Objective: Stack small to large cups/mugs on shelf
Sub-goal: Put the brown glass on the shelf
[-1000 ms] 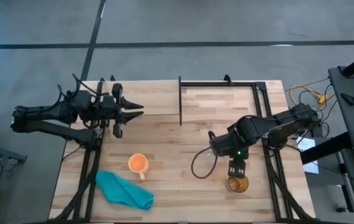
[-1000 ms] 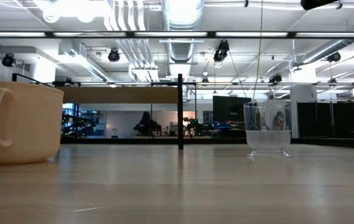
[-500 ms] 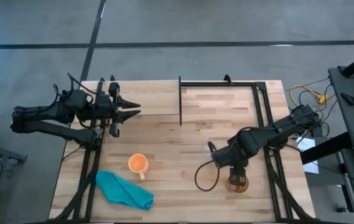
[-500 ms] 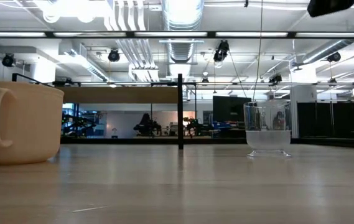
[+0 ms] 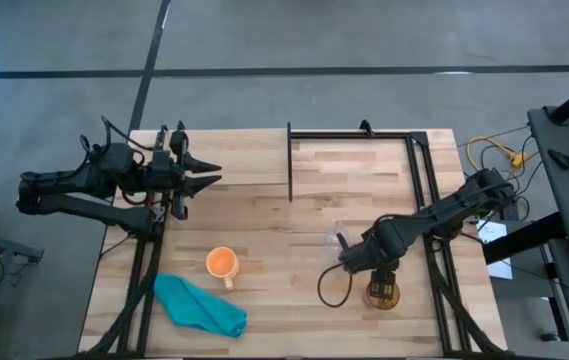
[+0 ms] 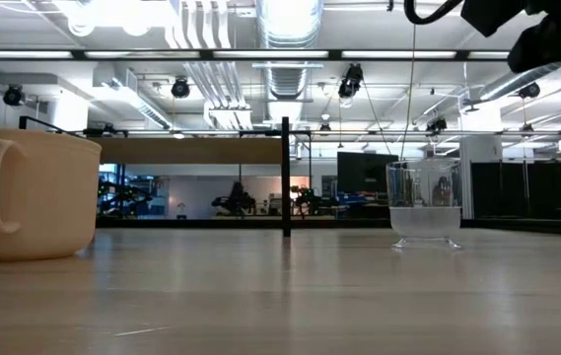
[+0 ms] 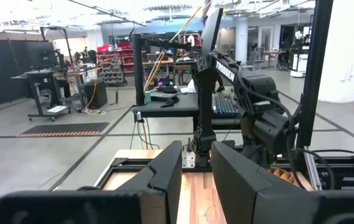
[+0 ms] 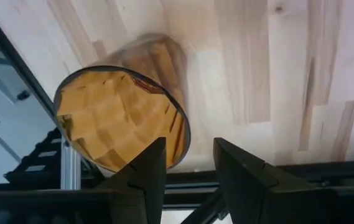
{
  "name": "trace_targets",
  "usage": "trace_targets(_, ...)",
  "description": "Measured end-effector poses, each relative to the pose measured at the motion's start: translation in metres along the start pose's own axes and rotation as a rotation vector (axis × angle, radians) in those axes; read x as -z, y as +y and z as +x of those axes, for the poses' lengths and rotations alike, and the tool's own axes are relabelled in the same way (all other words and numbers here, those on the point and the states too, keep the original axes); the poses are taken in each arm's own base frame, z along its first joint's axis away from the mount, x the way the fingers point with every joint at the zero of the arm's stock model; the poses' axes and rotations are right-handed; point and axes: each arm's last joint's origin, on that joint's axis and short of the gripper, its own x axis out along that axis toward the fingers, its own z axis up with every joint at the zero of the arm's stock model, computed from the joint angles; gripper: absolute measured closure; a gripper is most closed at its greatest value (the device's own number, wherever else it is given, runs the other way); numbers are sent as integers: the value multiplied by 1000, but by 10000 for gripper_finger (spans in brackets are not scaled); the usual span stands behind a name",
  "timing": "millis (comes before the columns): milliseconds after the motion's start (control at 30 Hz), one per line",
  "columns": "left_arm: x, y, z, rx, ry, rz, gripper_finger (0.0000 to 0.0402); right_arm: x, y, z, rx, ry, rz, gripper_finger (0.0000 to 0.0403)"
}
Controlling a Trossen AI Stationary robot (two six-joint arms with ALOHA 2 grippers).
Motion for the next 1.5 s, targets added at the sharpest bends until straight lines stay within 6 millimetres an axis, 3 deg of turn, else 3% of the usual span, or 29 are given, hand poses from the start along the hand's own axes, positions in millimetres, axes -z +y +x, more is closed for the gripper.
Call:
trace_targets(667,2,-1,5,1,17,3,327,-6,4,3,21,-105,-50,275)
trace_targets(1200,8,-1,8,2,38,6,327,-5,8,5,-31,-81,-37,275)
trace_targets(1500,6,-1,7,1,30,6,327,-6,10,20,-47,-99,-19,275)
